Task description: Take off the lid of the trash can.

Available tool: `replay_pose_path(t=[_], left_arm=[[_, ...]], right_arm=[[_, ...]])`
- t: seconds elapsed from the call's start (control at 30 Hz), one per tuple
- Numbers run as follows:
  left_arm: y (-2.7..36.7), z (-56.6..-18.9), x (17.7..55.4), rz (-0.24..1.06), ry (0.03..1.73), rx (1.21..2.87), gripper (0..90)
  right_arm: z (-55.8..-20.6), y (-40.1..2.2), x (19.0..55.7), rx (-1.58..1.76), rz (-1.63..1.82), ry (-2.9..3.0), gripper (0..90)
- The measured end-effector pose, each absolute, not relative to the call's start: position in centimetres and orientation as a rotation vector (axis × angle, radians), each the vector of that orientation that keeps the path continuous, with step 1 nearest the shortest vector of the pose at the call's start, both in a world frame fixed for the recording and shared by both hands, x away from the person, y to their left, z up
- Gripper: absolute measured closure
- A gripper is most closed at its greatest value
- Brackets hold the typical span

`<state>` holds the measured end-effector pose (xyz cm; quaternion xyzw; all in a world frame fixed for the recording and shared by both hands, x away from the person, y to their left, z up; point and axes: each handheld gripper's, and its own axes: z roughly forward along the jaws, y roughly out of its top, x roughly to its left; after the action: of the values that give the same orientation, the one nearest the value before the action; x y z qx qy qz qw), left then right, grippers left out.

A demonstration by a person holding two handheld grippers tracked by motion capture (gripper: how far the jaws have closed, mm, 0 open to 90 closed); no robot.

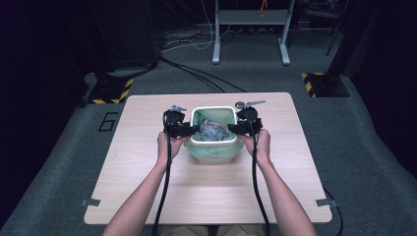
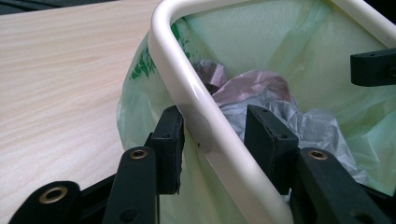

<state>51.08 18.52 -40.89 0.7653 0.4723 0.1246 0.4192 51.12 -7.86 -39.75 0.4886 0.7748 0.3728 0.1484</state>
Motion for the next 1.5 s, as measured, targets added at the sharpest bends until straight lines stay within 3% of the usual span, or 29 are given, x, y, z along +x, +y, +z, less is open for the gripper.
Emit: replay_pose_path(t=[0.27,0.63,1.03,1.13,1.37,1.5], left_arm=[[18.4,-40.1,50.6,0.353,1.186,1.918,57.8],[18.0,-39.1,50.0,0.409,1.179,1.889,58.3],[17.1,-37.7,49.5,0.379,1.142,1.903,55.8],[16.7,-37.8,49.6,0.347,1.132,1.932,52.7],[16.5,-38.0,49.3,0.304,1.131,1.950,34.5],[16.8,-37.9,48.9,0.296,1.111,1.939,27.8]], right_arm=[[-39.3,-7.9,50.7,1.414,1.093,2.190,56.5],[-38.1,-8.1,50.4,1.404,1.138,2.164,60.6],[-37.1,-9.3,50.0,1.443,1.171,2.142,63.9],[-37.1,-9.8,50.1,1.470,1.178,2.136,65.6],[-37.1,-11.0,50.1,1.523,1.184,2.117,74.7],[-37.1,-11.5,50.0,1.538,1.209,2.118,74.9]])
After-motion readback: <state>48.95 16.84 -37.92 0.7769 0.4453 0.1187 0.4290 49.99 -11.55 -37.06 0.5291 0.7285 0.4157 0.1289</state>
